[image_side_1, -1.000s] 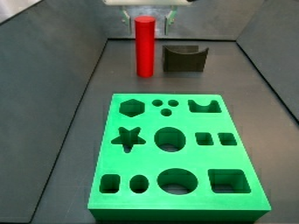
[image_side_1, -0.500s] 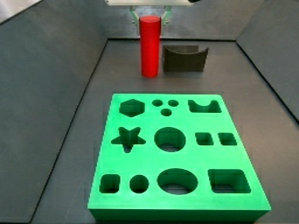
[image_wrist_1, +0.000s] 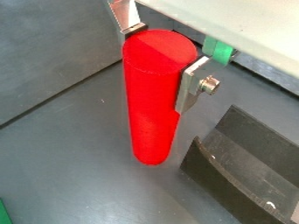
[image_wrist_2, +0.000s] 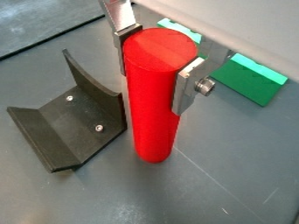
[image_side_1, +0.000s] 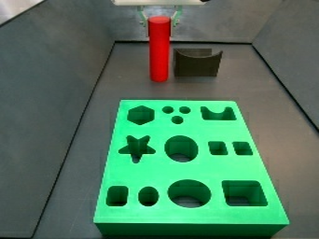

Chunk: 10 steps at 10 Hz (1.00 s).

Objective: Pick up the round object. Move up. Move to above the board. Insert the round object.
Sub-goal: Pick up the round object, then move up, then move to above the board.

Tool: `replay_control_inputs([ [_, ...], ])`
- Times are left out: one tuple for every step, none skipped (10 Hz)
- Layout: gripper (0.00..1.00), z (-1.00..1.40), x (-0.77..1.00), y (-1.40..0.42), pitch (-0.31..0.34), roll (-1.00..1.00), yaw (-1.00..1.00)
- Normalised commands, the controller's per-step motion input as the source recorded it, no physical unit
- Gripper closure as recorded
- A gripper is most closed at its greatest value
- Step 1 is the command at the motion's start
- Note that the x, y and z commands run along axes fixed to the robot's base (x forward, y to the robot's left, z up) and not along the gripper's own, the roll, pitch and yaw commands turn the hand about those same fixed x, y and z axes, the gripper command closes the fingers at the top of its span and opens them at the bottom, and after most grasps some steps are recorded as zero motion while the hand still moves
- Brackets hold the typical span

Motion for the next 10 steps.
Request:
replay_control_inputs([
  [1.0, 0.0, 0.0, 0.0, 0.0, 0.0, 0.0],
  [1.0, 0.0, 0.0, 0.0, 0.0, 0.0, 0.0],
  [1.0, 0.0, 0.0, 0.0, 0.0, 0.0, 0.0],
  [1.0, 0.0, 0.0, 0.0, 0.0, 0.0, 0.0],
  [1.0, 0.83, 0.0, 0.0, 0.0, 0.0, 0.0],
  [1.0, 0.81, 0.02, -0.01, 0.002, 0.0, 0.0],
  [1.0, 0.69, 0.01, -0.01, 0.018, 0.0, -0.01],
  [1.0, 0.49, 0.01, -0.01, 0.037, 0.01, -0.01],
  [1.0, 0.31, 0.01, 0.0, 0.054, 0.02, -0.01],
  [1.0, 1.0, -0.39, -0.13, 0.363, 0.11, -0.14],
])
